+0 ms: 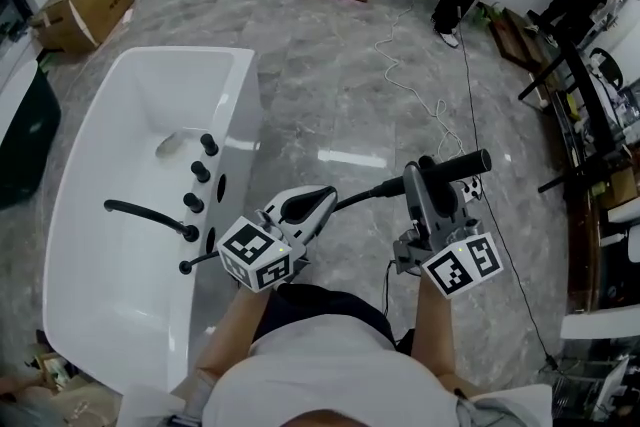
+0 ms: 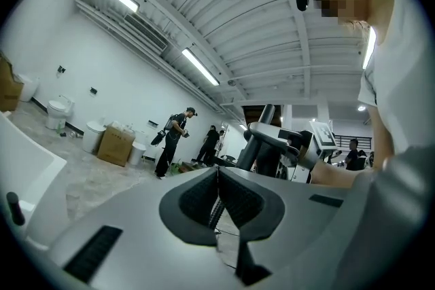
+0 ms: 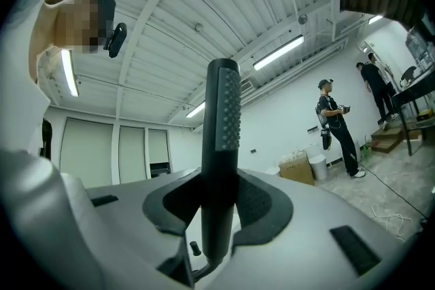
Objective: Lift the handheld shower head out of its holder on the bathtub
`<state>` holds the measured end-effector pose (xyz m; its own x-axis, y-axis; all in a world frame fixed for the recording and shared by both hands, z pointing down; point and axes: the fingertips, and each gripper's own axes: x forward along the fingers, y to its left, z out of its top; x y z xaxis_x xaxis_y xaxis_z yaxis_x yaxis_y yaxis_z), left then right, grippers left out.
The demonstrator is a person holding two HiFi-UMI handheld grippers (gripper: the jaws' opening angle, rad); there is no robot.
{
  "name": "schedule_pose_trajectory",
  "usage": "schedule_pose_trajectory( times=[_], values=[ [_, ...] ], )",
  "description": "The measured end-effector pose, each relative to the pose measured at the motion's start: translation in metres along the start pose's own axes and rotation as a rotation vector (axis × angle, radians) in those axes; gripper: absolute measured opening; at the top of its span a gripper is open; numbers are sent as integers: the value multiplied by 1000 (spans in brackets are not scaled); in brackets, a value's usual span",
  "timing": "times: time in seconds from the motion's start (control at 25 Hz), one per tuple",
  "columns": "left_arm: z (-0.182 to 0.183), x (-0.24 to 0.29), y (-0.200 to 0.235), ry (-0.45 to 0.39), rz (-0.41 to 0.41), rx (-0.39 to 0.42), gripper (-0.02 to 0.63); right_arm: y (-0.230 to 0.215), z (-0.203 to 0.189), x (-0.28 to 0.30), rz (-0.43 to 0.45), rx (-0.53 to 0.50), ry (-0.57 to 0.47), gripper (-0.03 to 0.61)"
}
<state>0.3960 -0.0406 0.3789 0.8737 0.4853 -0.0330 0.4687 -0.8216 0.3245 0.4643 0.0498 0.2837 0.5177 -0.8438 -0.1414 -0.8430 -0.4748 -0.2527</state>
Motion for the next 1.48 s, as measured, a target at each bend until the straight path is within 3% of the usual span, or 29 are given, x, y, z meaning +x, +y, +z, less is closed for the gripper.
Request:
schedule_pose_trajectory(
  times=[1.48],
  values=[
    [-7,-11,0,14,81,-14,12,-5,-6,0,46,-10,39,133]
  ],
)
